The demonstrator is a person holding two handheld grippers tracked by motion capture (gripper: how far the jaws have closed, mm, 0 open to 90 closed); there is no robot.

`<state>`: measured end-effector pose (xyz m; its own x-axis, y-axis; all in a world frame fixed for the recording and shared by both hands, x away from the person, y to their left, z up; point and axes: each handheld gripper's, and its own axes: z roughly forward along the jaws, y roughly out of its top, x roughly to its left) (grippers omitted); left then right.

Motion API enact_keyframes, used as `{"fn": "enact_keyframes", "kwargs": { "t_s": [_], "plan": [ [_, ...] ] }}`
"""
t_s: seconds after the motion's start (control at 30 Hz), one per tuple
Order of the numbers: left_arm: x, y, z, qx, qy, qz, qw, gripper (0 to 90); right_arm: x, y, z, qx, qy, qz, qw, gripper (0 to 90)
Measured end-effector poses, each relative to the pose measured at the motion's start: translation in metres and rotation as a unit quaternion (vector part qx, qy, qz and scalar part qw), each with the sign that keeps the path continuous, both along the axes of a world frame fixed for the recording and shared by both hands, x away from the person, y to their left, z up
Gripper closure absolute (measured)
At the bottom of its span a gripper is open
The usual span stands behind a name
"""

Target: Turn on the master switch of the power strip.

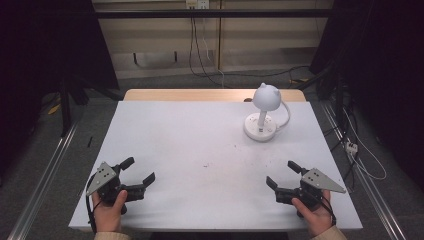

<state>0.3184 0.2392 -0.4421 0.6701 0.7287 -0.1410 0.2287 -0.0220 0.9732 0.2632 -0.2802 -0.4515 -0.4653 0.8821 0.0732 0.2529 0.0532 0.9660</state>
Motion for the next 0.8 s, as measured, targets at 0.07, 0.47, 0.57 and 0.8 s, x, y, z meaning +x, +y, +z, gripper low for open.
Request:
{"fn": "enact_keyframes", "kwargs": {
  "t_s": [0.07,0.47,0.57,0.8],
  "plan": [
    [0.000,-0.001,0.000,-0.005,0.005,0.001,1.0000,2.6,0.000,0.000,0.000,0.000,0.000,0.000,1.0000,4.8],
    [0.000,0.000,0.002,-0.010,0.000,0.004,0.9999,2.6,0.010,-0.003,0.002,-0.010,0.004,-0.007,0.9999,5.8],
    [0.000,-0.001,0.003,-0.010,-0.002,0.003,0.9999,2.6,0.016,-0.004,0.002,-0.014,0.006,-0.013,0.9998,6.6],
    [0.001,-0.002,0.001,-0.001,-0.001,-0.004,1.0000,2.6,0.030,-0.006,0.005,-0.021,0.004,-0.020,0.9996,6.8]
  ]
}}
